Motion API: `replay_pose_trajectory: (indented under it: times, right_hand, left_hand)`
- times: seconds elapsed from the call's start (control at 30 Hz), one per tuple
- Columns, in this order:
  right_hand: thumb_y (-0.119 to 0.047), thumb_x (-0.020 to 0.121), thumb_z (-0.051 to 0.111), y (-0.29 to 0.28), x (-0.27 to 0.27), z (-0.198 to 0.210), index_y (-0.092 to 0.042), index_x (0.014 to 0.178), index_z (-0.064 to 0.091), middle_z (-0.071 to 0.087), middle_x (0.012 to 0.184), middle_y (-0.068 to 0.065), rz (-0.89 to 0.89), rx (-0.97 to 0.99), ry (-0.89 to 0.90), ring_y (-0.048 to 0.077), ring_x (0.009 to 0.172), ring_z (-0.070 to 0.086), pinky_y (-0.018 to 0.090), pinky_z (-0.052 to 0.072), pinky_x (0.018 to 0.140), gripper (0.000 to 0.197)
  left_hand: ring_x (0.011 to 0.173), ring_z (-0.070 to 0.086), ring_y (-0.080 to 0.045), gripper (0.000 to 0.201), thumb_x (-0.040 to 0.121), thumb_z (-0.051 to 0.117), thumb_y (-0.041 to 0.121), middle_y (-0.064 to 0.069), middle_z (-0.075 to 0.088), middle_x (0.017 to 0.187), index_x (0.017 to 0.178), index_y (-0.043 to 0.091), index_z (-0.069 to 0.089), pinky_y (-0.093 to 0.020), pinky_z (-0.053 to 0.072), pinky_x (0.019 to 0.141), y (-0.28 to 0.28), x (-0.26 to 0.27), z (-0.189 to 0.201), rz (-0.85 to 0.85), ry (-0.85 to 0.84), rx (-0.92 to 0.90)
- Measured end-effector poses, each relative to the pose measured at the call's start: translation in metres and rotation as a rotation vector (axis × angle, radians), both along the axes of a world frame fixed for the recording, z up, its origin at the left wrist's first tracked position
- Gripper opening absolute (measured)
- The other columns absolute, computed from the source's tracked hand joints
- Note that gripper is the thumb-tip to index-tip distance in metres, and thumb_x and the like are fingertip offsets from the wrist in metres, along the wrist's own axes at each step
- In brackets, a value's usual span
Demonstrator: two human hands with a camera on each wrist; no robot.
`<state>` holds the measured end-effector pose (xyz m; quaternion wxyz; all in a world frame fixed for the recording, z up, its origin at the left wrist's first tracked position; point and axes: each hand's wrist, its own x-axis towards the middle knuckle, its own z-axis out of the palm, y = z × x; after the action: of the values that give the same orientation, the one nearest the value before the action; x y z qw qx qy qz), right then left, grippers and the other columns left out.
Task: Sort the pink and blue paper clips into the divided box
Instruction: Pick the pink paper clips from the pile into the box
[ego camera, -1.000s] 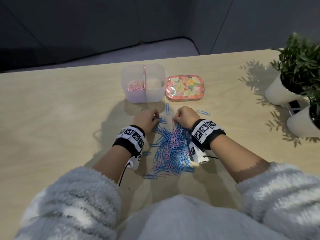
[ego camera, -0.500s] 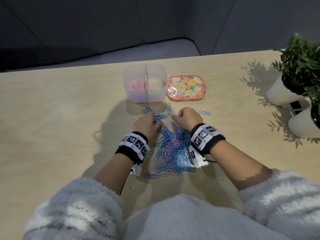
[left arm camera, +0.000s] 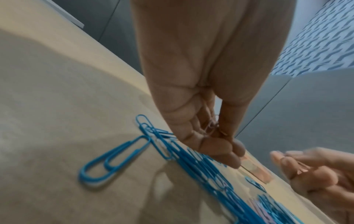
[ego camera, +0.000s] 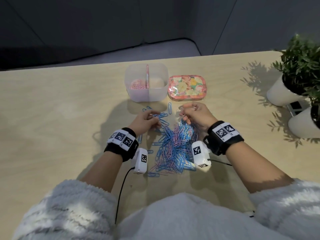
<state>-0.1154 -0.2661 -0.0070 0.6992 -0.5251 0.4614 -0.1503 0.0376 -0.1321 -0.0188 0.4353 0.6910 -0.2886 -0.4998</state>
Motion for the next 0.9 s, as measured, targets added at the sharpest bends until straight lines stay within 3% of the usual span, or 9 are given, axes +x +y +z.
replay_pose_trajectory:
  times: [0.1, 0.17, 0.23, 0.3, 0.47, 0.63, 0.73, 0.8, 0.9]
  right_hand:
    - [0.007, 0.087, 0.042, -0.001, -0.006, -0.004, 0.006, 0.107, 0.057, 0.057, 0.072, 0.015, 0.015, 0.092, 0.018, 0.009, 0.037, 0.051, 0.017, 0.037, 0.033, 0.025]
    - [-0.002, 0.086, 0.043, 0.004, -0.007, -0.011, -0.001, 0.094, 0.062, 0.053, 0.066, 0.009, 0.056, 0.047, 0.127, 0.012, 0.037, 0.045, 0.016, 0.03, 0.033, 0.02]
    - [-0.015, 0.084, 0.054, 0.011, -0.004, -0.018, -0.012, 0.068, 0.057, 0.048, 0.057, 0.003, 0.177, -0.182, 0.27, 0.015, 0.04, 0.041, 0.02, 0.032, 0.04, 0.017]
    - [-0.025, 0.079, 0.063, 0.019, 0.0, -0.024, -0.019, 0.057, 0.051, 0.053, 0.058, 0.001, 0.362, -0.482, 0.449, 0.019, 0.053, 0.05, 0.028, 0.041, 0.055, 0.027]
    - [-0.033, 0.076, 0.064, 0.033, 0.008, -0.027, -0.012, 0.078, 0.06, 0.068, 0.089, 0.009, 0.492, -0.836, 0.757, 0.03, 0.086, 0.062, 0.034, 0.047, 0.069, 0.022]
    - [-0.028, 0.085, 0.057, 0.034, 0.011, -0.032, -0.006, 0.087, 0.062, 0.067, 0.093, 0.014, 0.504, -0.793, 0.787, 0.034, 0.091, 0.062, 0.038, 0.049, 0.075, 0.023]
    - [-0.026, 0.086, 0.056, 0.029, 0.012, -0.032, -0.009, 0.076, 0.059, 0.068, 0.086, 0.014, 0.498, -0.706, 0.703, 0.032, 0.084, 0.062, 0.037, 0.049, 0.073, 0.02]
    - [-0.018, 0.083, 0.055, 0.021, 0.01, -0.028, -0.008, 0.07, 0.058, 0.064, 0.074, 0.011, 0.408, -0.576, 0.536, 0.027, 0.07, 0.059, 0.034, 0.048, 0.067, 0.017]
    - [-0.01, 0.086, 0.055, 0.012, 0.001, -0.012, -0.009, 0.069, 0.052, 0.053, 0.062, 0.006, 0.197, -0.261, 0.239, 0.013, 0.044, 0.045, 0.021, 0.036, 0.044, 0.017]
  left_hand:
    - [0.051, 0.056, -0.004, 0.024, 0.091, 0.04, -0.001, -0.003, 0.054, 0.066, 0.083, 0.016, 0.055, -0.014, 0.044, 0.053, -0.008, -0.009, -0.003, -0.034, -0.049, 0.064]
    - [0.056, 0.049, -0.007, 0.016, 0.091, 0.045, 0.009, 0.002, 0.05, 0.065, 0.078, 0.014, 0.053, -0.021, 0.04, 0.056, -0.011, -0.018, -0.006, -0.119, -0.232, 0.1]
    - [0.061, 0.046, -0.012, 0.013, 0.089, 0.054, 0.025, 0.004, 0.05, 0.067, 0.08, 0.015, 0.051, -0.027, 0.037, 0.062, -0.01, -0.026, -0.012, -0.212, -0.481, 0.144]
    - [0.069, 0.049, -0.017, 0.018, 0.086, 0.058, 0.032, 0.002, 0.054, 0.073, 0.08, 0.017, 0.05, -0.03, 0.038, 0.066, -0.007, -0.031, -0.017, -0.274, -0.67, 0.182]
    - [0.077, 0.052, -0.018, 0.013, 0.082, 0.063, 0.024, 0.002, 0.057, 0.081, 0.079, 0.019, 0.052, -0.029, 0.039, 0.069, 0.005, -0.021, -0.014, -0.323, -0.715, 0.215]
    - [0.073, 0.047, -0.017, 0.008, 0.084, 0.06, 0.022, 0.007, 0.046, 0.069, 0.088, 0.015, 0.06, -0.027, 0.035, 0.066, 0.005, -0.012, -0.007, -0.323, -0.783, 0.159]
    - [0.079, 0.053, -0.019, 0.016, 0.087, 0.058, 0.024, 0.001, 0.053, 0.086, 0.1, 0.014, 0.062, -0.03, 0.041, 0.07, -0.008, -0.017, -0.002, -0.419, -0.863, 0.085]
    - [0.09, 0.059, -0.022, 0.016, 0.089, 0.056, 0.022, -0.006, 0.058, 0.101, 0.101, 0.015, 0.062, -0.035, 0.047, 0.078, -0.015, -0.019, 0.0, -0.518, -0.892, 0.069]
    - [0.1, 0.056, -0.026, 0.016, 0.088, 0.053, 0.014, -0.01, 0.057, 0.108, 0.101, 0.012, 0.062, -0.039, 0.047, 0.085, -0.019, -0.018, -0.001, -0.621, -0.922, 0.092]
